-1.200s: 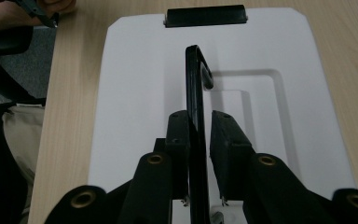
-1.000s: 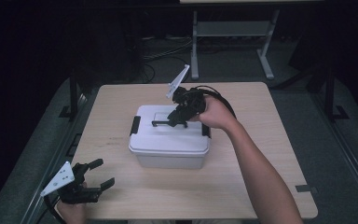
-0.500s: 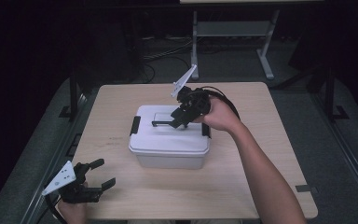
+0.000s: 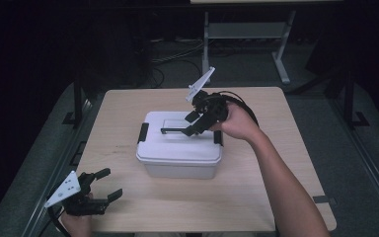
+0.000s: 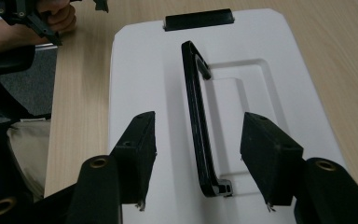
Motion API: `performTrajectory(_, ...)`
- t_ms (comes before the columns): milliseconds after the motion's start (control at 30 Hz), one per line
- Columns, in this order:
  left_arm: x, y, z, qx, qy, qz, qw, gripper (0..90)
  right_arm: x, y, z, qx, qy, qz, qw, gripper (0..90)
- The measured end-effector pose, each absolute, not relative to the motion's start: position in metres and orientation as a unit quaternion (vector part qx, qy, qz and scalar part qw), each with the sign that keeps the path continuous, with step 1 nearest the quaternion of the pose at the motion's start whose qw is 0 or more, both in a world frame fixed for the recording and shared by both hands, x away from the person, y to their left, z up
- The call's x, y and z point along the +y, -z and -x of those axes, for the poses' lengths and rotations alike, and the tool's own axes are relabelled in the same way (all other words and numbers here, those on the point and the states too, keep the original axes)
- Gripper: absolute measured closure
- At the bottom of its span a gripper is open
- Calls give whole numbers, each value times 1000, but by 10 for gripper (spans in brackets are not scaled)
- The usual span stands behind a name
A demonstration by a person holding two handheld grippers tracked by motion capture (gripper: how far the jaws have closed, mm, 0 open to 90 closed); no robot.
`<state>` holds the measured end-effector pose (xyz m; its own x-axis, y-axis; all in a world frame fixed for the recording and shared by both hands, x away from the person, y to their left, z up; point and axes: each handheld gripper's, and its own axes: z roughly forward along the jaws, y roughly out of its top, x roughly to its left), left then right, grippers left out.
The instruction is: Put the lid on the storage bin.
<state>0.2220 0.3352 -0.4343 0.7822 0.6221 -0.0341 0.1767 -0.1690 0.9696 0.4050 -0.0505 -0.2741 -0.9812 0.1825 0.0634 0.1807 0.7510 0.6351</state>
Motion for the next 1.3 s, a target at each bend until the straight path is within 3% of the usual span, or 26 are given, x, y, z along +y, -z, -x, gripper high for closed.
performTrajectory(367,335,434,-222,269,-189,-741,585,157,-61,268,-401,933,-342,-109,15,388)
performTrajectory(1300,333,435,-222,270,-189,-745,580,157,-92,261,-391,928,-348,-129,32,360)
